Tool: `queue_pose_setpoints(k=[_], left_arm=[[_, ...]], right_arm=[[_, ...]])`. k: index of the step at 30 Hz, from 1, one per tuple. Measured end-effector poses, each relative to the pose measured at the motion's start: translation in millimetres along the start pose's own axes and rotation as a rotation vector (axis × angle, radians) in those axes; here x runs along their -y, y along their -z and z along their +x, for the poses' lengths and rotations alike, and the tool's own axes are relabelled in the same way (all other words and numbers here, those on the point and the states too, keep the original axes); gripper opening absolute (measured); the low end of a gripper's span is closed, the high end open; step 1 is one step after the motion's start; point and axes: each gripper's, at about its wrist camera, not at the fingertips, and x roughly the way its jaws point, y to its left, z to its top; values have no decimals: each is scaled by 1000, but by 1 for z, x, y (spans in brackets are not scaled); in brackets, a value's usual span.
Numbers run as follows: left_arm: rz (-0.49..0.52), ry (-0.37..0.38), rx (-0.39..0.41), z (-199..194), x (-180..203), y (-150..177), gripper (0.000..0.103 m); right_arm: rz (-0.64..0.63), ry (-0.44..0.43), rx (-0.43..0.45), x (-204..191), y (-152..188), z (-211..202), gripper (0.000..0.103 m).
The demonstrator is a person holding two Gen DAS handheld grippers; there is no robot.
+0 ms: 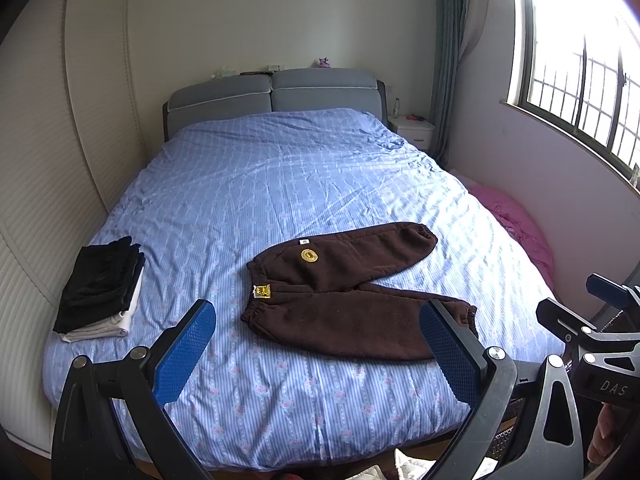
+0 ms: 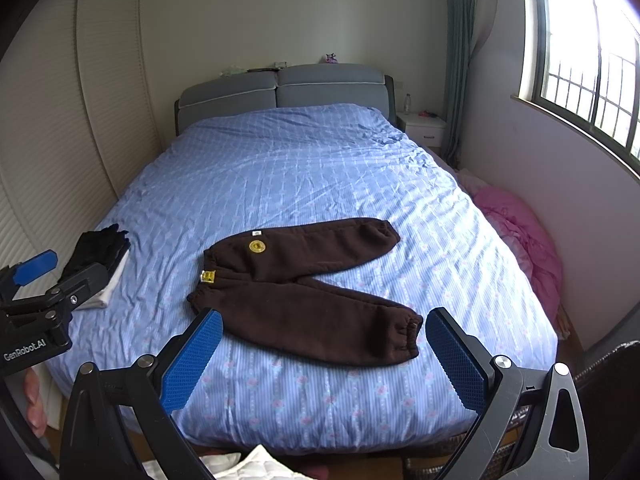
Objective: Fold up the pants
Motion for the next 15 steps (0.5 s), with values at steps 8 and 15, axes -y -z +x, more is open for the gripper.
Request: queue_pose_setpoints(k=[8,15], left_arm=[[-13,-12,-2,4,-1,-4,103],[-15,-21,-14,13,-8,1,103]], right_arm=[[-5,-5,-19,2,2,8,103],[-4,0,-64,3,5,22,103]])
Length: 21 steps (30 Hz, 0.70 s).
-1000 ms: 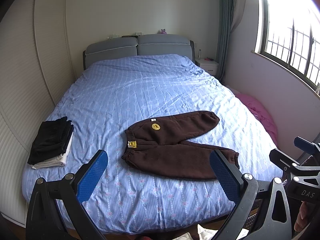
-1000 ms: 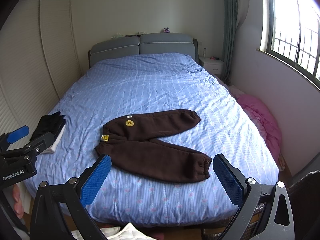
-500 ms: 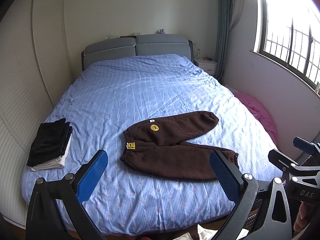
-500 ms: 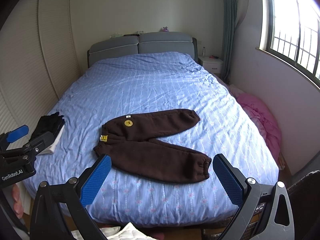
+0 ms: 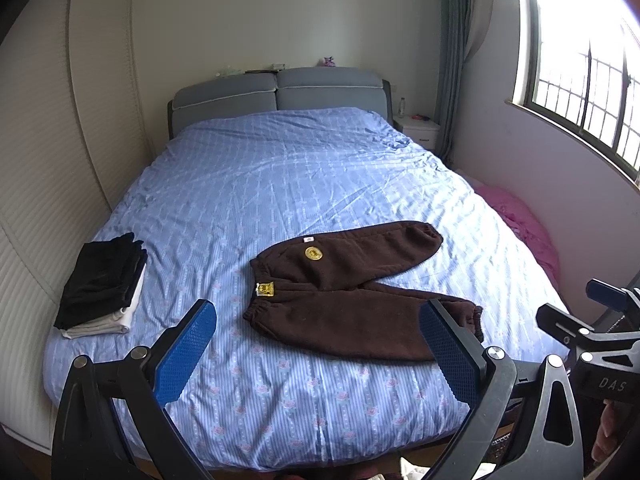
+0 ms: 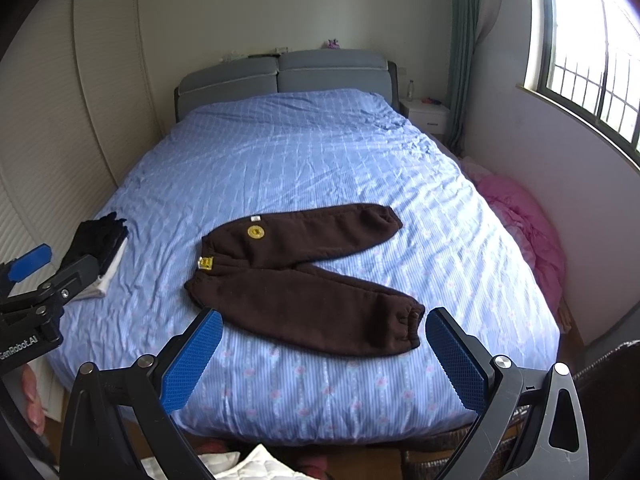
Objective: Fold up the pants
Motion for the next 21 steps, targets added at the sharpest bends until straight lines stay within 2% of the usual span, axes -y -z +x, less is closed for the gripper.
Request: queue_pose_setpoints(k=[7,13,21], left_arm=[[-21,-40,-71,26,-23,10,100],[-38,-67,-134,69,-50,19,99],[-40,-4,-265,148,-78,26,99]], right_arm=[[17,15,-53,-6,4,22,103],[71,48,-119,-3,12,63,103],[236,121,-261,10,27,133,103]])
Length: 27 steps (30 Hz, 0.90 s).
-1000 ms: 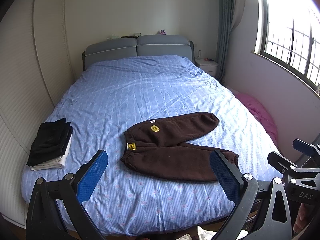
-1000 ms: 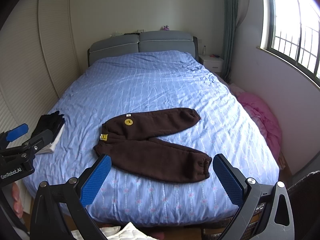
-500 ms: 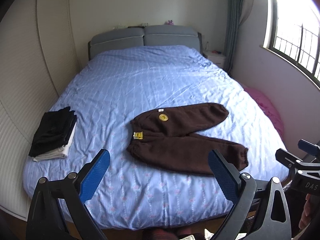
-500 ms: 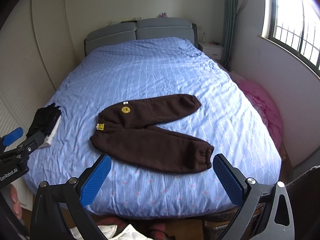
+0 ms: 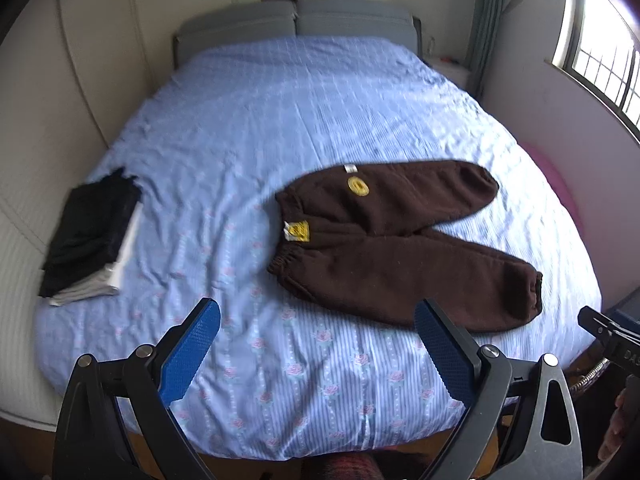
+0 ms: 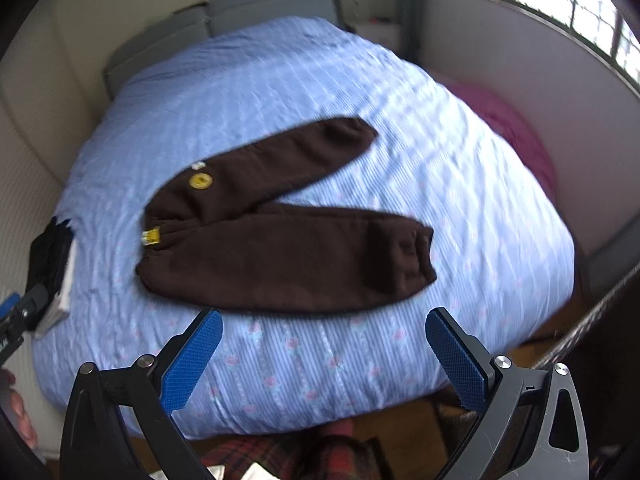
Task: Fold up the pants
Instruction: 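Lower both tools toward the pants, right tool to one cuff, left to the other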
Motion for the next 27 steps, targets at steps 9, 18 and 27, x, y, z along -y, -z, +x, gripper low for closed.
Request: queue_pose_setpoints(k=[9,18,27], left_arm=[[-48,20,-165,88,-11,2,99],[-69,-11,-244,165,-8,16,99],[-86,7,-284,221,1,18,97]], right_arm=[[124,96,-102,10,8,72,103],[200,108,-196,25,19,149,102],[268,113,-199,45,23,195,100]])
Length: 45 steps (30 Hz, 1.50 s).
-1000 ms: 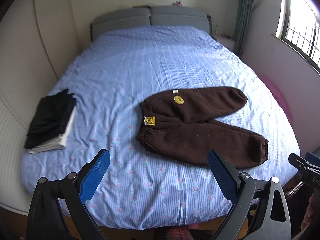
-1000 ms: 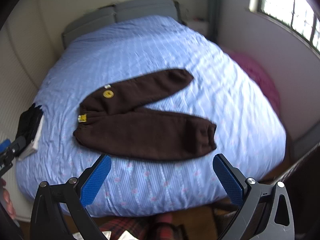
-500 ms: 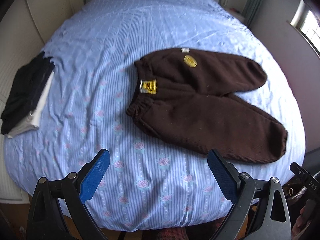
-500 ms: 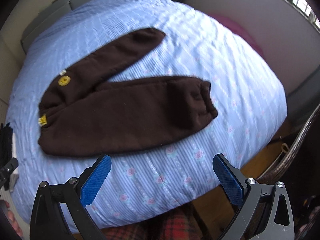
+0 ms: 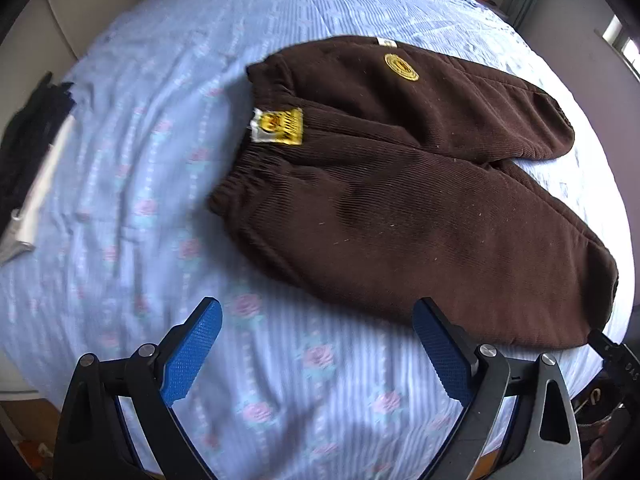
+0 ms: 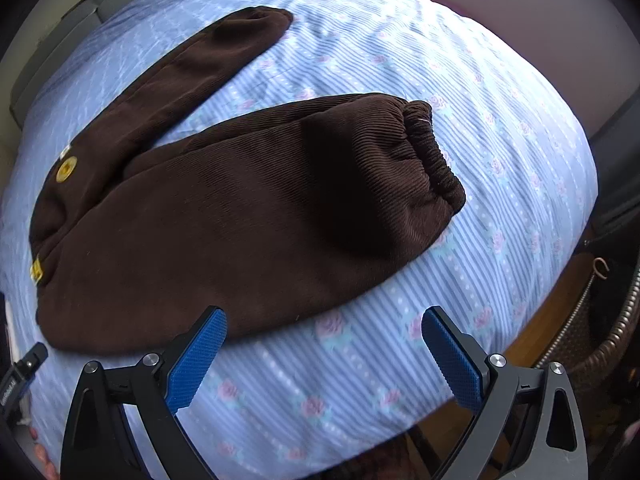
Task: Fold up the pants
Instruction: 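Lower both tools toward the pants, right tool to one cuff, left to the other, then grasp a pant cuff with the right tool while the left tool grasps the other cuff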
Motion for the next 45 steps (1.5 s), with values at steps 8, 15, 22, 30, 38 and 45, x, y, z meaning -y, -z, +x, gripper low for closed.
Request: queue_pose_setpoints(k=[8,15,22,30,38,45], left_arm=[[-58,72,-77,43,11,-5,90],[-100,110,-120,72,16,-15,83],[-122,133,-108,58,19,-31,40],[-83,119,25,-16,23,-46,28],[-80,138,159,-93,30,-68,26],[-134,159,164,-134,33,-68,26]], right_arm=[[75,22,7,21,-16,28,95],[52,59,-2,25,-29,51,87],[25,3,-34,15,-53,62,43],[52,-162,85,7,-93,-22,22],[69,-306,187,-4,-132,-101,20],[100,-403,220,4,-158,-147,19]])
